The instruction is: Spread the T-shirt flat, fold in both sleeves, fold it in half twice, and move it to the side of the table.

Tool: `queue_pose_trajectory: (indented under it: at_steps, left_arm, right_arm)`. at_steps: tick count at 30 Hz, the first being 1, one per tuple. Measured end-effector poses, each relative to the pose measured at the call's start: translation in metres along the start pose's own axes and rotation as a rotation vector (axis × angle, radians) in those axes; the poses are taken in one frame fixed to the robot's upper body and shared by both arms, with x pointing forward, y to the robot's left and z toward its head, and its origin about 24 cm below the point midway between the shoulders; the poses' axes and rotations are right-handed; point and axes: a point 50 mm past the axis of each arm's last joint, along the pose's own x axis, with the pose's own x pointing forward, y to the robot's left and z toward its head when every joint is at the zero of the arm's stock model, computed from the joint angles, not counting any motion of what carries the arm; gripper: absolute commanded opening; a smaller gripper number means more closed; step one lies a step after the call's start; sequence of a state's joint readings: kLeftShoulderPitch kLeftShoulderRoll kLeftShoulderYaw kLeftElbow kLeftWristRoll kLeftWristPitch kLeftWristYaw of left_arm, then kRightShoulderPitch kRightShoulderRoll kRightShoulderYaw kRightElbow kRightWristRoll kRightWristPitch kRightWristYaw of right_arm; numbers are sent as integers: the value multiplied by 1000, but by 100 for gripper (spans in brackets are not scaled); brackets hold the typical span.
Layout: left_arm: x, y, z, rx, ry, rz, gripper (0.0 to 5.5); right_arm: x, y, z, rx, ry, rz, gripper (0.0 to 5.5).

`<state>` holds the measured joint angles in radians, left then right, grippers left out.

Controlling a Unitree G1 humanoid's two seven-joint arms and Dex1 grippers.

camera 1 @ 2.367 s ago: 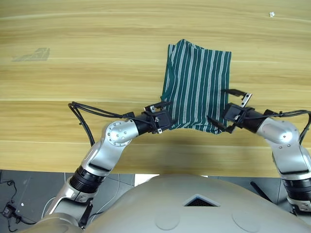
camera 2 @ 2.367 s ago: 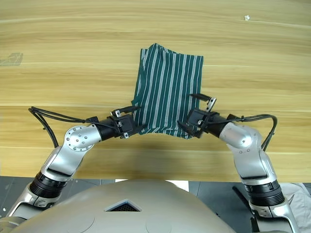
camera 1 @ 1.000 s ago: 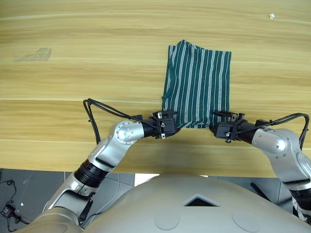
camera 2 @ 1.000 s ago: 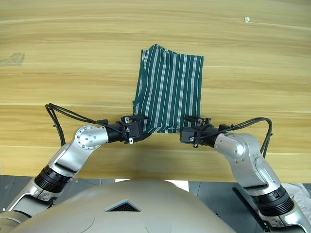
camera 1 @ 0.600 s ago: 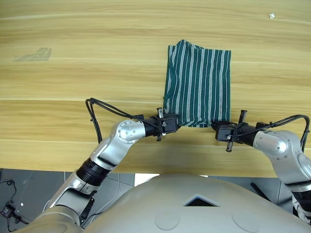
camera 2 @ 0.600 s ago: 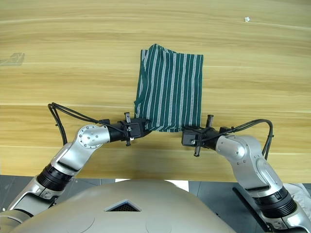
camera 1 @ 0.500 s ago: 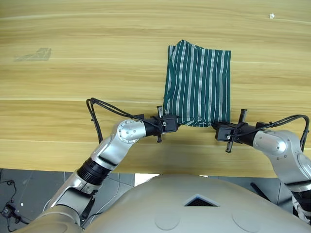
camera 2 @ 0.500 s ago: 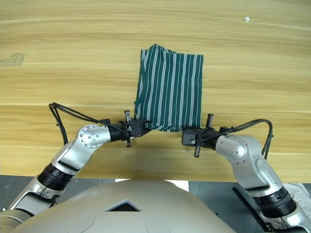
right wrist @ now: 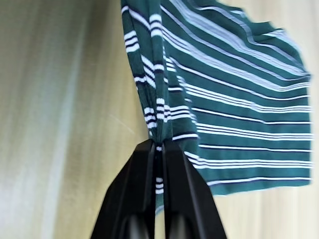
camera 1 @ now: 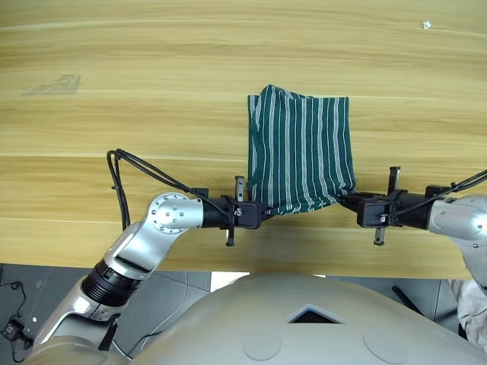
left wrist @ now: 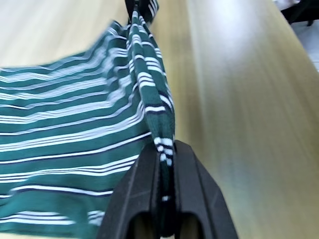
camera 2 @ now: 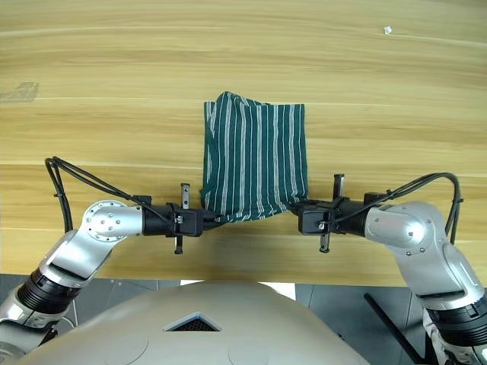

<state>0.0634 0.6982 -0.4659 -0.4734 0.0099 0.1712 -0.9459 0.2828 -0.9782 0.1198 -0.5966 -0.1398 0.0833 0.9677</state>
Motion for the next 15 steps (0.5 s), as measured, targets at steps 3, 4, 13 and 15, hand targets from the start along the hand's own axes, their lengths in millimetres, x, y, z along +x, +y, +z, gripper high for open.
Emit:
queue_pose_trajectory:
  at_steps: [3, 4, 13, 15]
  left_arm:
    - [-11, 29, 9, 62, 12, 96, 11]
    - [-11, 34, 9, 68, 17, 105, 11]
    - [-1, 94, 3, 32, 62, 230, 11]
    - [1, 107, 0, 34, 79, 267, 11]
  right_arm:
    - [-10, -25, 8, -87, 6, -65, 0]
    - [-12, -32, 10, -102, 9, -80, 0]
    - [1, -94, 3, -169, 75, -94, 0]
    - [7, -112, 1, -198, 95, -107, 0]
